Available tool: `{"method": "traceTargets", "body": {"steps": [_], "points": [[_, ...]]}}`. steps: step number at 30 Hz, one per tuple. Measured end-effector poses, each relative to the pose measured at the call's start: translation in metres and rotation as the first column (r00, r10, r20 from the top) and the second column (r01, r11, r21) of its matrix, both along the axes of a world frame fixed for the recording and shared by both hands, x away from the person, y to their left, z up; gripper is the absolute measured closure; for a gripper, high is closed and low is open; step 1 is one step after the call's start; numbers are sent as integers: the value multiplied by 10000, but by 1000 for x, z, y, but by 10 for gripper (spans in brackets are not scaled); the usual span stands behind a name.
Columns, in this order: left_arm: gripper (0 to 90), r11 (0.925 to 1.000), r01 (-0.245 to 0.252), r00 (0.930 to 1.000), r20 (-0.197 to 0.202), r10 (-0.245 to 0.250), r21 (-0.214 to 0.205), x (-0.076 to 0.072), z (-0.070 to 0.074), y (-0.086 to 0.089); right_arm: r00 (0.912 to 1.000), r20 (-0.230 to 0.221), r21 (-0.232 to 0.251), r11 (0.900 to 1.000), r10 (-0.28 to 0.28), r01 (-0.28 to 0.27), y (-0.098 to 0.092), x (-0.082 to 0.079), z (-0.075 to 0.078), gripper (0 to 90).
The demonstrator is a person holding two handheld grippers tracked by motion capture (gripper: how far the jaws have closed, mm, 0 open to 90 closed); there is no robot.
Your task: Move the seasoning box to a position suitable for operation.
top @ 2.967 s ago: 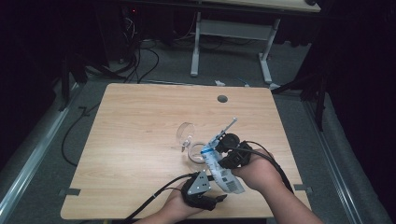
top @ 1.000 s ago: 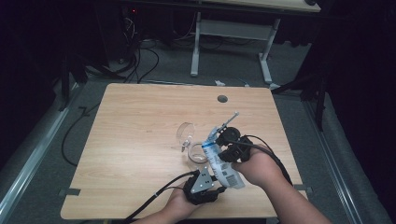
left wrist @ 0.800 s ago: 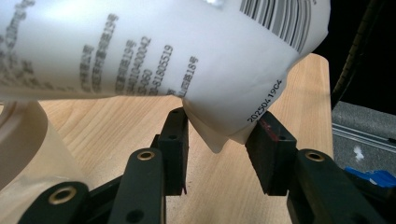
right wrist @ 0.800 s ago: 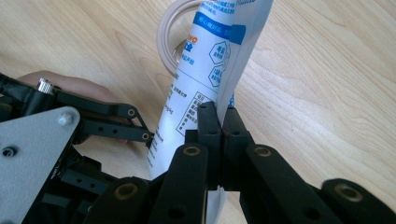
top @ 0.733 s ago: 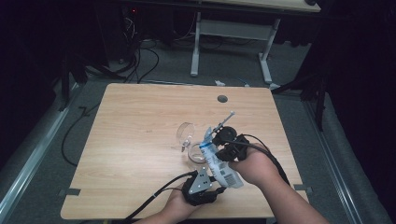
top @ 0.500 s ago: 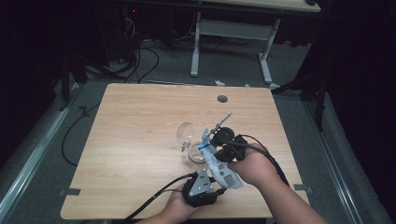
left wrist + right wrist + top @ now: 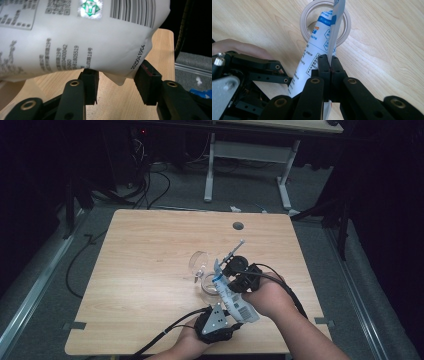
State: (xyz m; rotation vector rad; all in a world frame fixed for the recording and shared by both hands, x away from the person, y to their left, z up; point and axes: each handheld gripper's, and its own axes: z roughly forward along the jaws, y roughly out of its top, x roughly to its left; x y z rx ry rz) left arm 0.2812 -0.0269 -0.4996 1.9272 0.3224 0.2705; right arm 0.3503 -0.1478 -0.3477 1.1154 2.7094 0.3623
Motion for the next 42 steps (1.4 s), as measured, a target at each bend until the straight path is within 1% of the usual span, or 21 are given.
{"method": "traceTargets", "body": {"steps": [2,11,16,26,32,42], "points": [[578,10000,-19,10000,5,19,-34,0,0,0,10000,-40,34,10000,-53,54,-1,1,1,900],[584,9998,-177,9998,53,177,34,-1,1,0,9999,38,-66,9999,141,-141,2,2,0,900],[585,9997,-238,9997,34,238,-15,0,2,0,9999,64,-11,10000,80,-80,3,3,1,900],[590,9996,-262,9996,-145,261,-82,4,5,2,9999,-71,-40,9999,141,-142,6,10,2,899],[593,9995,-301,9994,-167,299,-133,5,5,3,9998,-59,-169,9997,188,-189,8,12,2,900],[597,9995,-306,9994,-140,305,-111,5,7,4,9999,-12,-207,9997,147,-147,8,14,0,899]]}}
